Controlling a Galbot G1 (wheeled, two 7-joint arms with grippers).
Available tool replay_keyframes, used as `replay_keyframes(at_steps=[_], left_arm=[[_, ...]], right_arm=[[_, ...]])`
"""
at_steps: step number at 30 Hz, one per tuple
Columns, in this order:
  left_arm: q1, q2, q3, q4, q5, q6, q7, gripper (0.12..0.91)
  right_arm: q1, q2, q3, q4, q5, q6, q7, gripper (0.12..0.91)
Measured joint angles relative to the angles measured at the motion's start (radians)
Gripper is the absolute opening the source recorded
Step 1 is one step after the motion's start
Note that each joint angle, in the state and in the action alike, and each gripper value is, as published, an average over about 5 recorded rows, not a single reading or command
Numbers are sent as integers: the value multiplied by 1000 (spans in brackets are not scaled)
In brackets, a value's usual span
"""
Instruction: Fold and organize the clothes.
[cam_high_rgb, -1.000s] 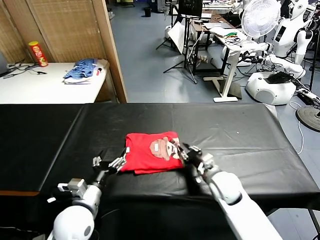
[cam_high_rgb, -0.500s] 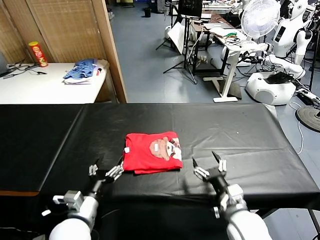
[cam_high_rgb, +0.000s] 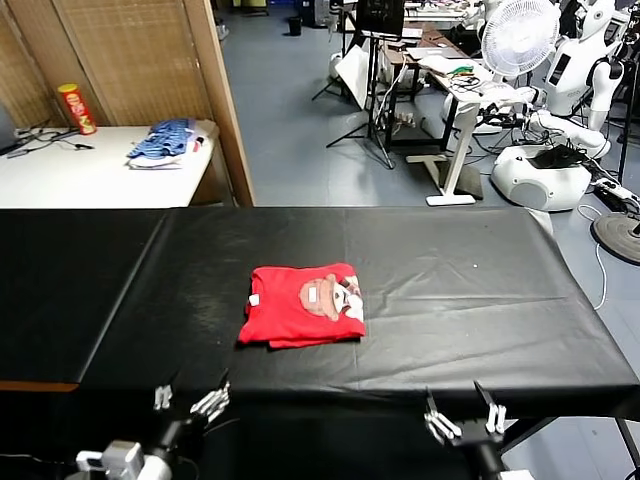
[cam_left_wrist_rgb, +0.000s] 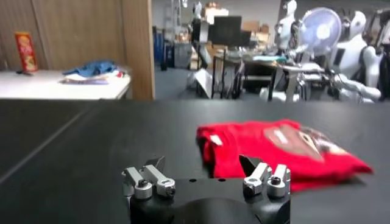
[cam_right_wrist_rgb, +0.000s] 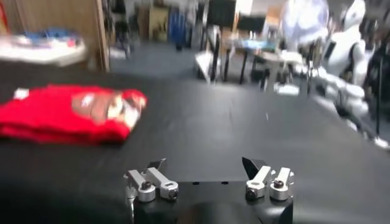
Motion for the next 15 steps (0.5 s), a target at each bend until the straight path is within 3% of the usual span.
replay_keyframes(at_steps=[5, 15], left_arm=[[55, 1, -49, -37, -35, 66, -7, 798], [85, 0, -86, -47, -46, 74, 9, 798]], right_arm=[[-49, 1, 4, 36, 28, -63, 14, 798], [-73, 2, 6, 49, 31, -76, 13, 798]])
